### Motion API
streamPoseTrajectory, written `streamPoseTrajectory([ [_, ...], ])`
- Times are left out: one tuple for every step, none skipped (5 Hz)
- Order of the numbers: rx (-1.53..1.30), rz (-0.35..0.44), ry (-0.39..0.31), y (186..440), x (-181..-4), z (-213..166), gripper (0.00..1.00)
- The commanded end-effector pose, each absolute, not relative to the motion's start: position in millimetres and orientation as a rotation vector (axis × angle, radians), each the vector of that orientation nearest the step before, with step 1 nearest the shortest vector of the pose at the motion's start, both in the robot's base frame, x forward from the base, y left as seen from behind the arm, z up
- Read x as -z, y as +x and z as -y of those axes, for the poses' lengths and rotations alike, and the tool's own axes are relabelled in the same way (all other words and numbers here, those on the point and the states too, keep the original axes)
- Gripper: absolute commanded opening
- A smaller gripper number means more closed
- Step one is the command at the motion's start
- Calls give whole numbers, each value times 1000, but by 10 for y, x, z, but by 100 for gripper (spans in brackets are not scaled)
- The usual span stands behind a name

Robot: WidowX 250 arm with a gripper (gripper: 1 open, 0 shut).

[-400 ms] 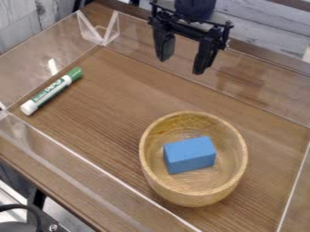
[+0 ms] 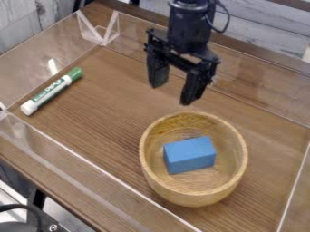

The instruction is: Remove the blue block from inside the brown bowl and put it on the table

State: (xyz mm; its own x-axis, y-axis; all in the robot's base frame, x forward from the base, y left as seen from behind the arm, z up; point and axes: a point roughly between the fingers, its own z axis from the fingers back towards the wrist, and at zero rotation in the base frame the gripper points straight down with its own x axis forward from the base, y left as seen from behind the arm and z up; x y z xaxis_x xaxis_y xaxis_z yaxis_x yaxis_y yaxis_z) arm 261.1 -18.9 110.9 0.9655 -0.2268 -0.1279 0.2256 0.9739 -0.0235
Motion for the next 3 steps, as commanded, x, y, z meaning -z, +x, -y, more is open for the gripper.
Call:
streamPoseTrajectory([
  [381, -65, 3, 2525, -1233, 276, 100],
  [484, -59, 7, 2439, -1207, 341, 100],
  [546, -56, 9, 2385, -1163, 395, 100],
])
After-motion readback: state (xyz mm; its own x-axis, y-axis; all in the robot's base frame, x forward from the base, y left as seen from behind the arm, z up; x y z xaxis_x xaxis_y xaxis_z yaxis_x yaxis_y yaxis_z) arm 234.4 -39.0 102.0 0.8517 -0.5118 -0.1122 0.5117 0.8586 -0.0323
